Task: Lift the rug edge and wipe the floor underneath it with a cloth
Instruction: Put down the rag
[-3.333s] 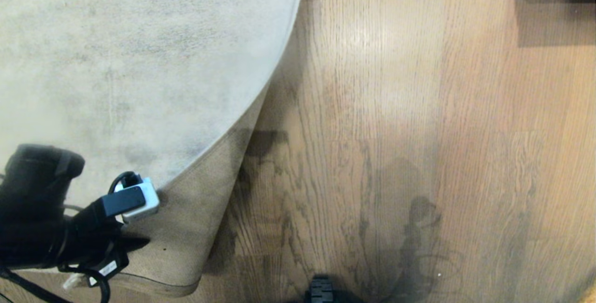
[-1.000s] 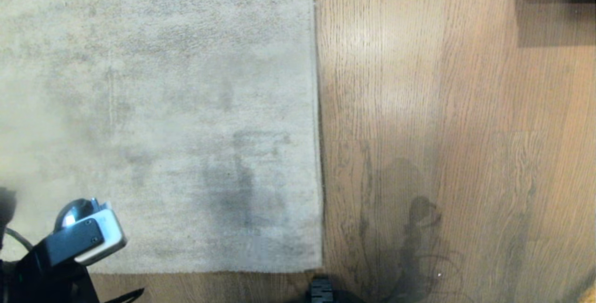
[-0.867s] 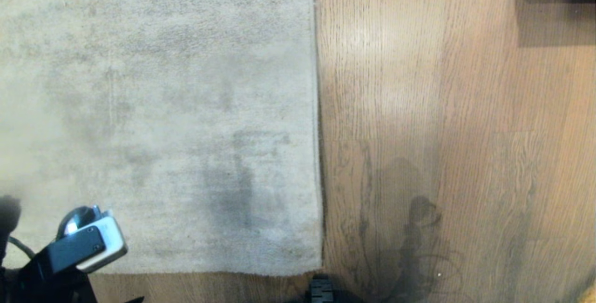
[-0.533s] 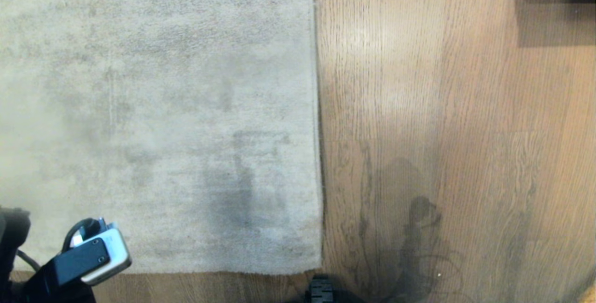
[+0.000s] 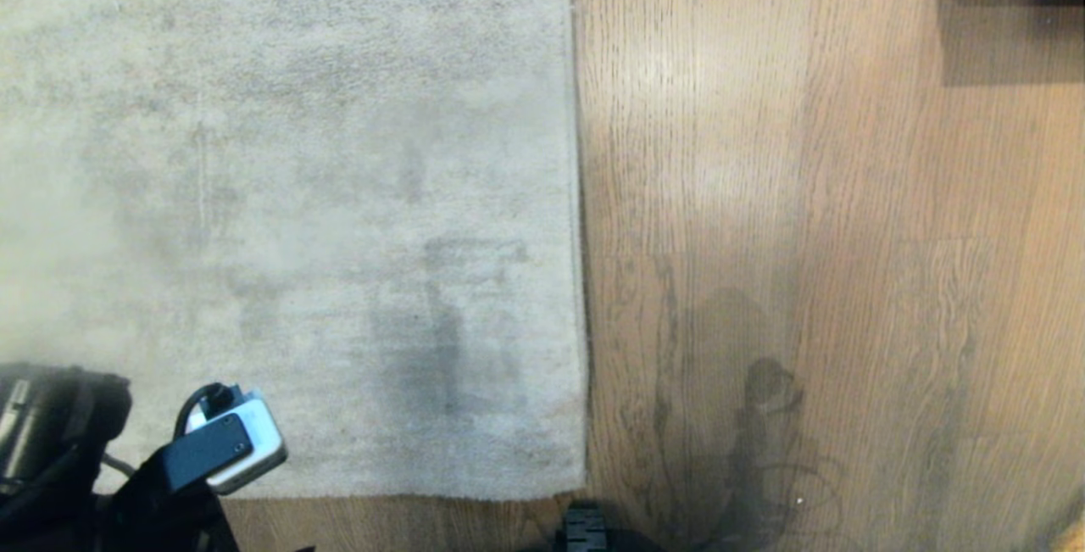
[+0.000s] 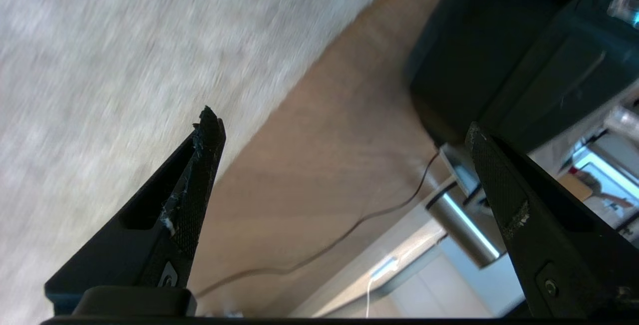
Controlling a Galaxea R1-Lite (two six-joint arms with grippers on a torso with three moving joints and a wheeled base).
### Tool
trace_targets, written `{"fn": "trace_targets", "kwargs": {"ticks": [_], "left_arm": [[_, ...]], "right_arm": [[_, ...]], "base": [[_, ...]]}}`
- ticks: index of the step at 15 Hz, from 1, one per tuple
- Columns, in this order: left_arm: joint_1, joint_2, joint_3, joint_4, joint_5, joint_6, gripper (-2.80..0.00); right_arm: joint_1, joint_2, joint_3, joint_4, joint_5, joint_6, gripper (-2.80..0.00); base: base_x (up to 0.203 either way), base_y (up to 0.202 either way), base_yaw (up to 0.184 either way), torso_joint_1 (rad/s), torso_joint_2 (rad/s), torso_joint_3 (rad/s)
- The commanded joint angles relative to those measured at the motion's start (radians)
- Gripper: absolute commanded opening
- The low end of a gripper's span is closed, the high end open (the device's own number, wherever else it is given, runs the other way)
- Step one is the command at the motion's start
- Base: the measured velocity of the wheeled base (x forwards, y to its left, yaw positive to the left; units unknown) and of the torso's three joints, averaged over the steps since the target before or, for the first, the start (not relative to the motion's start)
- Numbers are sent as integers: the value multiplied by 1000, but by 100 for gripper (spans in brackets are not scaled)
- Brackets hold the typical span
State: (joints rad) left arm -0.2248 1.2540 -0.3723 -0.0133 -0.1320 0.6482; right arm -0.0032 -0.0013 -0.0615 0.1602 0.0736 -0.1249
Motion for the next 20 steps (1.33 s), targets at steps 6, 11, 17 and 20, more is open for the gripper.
{"fn": "trace_targets", "kwargs": {"ticks": [6,11,17,20], "left_arm": [[-53,124,16,-75,-29,-94,0],[-116,196,9,-164,-15,-102,-280],[-163,274,10,-251,-11,-130,-280],[-219,320,-3,-287,-13,-154,-280]], "right_arm": [[0,1,0,1,0,-1,-280],[0,1,0,1,1,-1,-280],[0,1,0,1,0,-1,-280],[0,1,0,1,0,-1,-280]], "base": [[0,0,0,0,0,0],[0,0,0,0,0,0],[0,0,0,0,0,0],[0,0,0,0,0,0]]}}
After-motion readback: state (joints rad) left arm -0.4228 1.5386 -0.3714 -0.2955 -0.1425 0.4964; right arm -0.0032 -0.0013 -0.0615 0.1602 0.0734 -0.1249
